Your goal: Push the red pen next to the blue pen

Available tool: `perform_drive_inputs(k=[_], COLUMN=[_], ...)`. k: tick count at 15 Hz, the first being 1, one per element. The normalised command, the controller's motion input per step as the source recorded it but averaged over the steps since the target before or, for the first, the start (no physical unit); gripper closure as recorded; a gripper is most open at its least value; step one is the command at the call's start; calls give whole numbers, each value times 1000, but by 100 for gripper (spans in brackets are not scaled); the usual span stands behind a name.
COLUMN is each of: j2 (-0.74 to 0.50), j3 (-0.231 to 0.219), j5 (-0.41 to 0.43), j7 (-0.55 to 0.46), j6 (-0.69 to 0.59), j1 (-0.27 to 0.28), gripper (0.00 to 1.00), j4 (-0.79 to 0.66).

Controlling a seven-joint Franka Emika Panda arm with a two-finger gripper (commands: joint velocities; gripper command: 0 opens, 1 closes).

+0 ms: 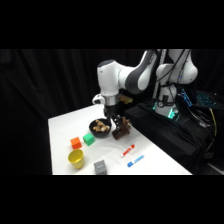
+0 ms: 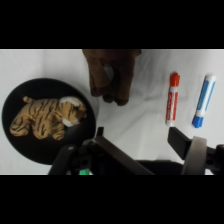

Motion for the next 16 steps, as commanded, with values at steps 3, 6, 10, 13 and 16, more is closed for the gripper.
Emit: perform_drive_inputs(k=[3,6,10,13,16], j2=[216,218,232,241,254], j3=[69,74,92,101,51], j5=[181,176,162,140,58], j7=[-129,-142,-147,-135,-72], j6=[331,277,249,221,199], j1=[16,-7,-29,-42,-9], gripper=[0,0,0,0,0], j4=[-15,22,63,103,142])
